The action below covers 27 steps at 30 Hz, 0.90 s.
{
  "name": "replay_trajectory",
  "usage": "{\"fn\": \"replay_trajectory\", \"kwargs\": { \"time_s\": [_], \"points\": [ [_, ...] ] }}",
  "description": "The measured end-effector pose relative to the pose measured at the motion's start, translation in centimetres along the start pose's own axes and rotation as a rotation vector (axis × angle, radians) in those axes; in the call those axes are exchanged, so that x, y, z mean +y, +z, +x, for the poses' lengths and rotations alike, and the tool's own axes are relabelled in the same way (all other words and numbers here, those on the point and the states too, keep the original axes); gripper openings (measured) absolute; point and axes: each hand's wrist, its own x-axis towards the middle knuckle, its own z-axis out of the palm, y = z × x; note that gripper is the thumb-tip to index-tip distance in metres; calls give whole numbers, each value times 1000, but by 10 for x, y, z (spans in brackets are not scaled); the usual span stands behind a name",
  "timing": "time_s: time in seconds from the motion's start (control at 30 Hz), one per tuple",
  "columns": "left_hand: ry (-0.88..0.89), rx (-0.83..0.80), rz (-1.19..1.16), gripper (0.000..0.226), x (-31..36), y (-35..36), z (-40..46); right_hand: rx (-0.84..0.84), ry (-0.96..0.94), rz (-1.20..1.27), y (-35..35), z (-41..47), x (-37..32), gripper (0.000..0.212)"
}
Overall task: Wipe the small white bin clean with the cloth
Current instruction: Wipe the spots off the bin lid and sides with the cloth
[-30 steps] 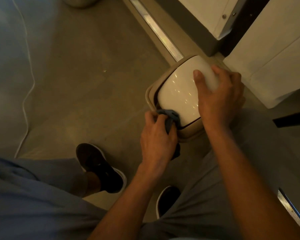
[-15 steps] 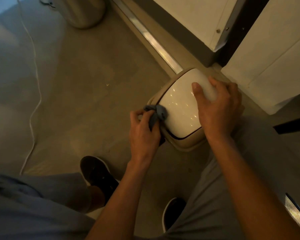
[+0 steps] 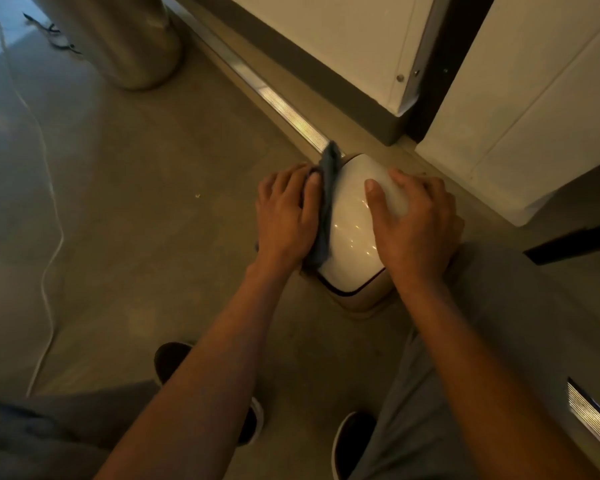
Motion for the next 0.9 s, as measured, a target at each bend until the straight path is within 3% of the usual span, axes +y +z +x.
{"fn": "replay_trajectory", "kwargs": {
  "time_s": [0.07, 0.13, 0.2, 0.37, 0.47, 0.57, 0.67, 0.73, 0.8, 0.9],
  "points": [
    [-208, -180, -102, 51, 8, -5, 32, 0, 5, -7, 2, 0, -1, 55],
    [-392, -404, -53, 48, 19, -5, 64, -3, 2, -9, 2, 0, -1, 54],
    [-377, -475, 38, 45, 31, 0, 80, 10, 10, 0, 2, 0, -1, 53],
    [-28, -193, -29, 38, 38, 3, 30, 26, 27, -5, 3, 0, -2, 48],
    [-22, -90, -153, 38, 11, -5, -11, 28, 22, 8, 3, 0, -1, 48],
    [-215, -160, -234, 41, 3, -9, -3, 14, 7, 6, 4, 1, -1, 48],
    [-402, -353, -79, 49, 27, -10, 49, 16, -4, 0, 2, 2, -2, 49],
    [-363, -420, 33, 48, 48, -1, 75, 24, -2, 6, 2, 1, -3, 48],
    [-248, -387, 123, 43, 65, 8, 77, 23, 16, 19, 2, 2, -3, 47],
    [6, -174, 67, 38, 61, 9, 35, 44, 10, 18, 3, 2, -4, 46]
  ]
}}
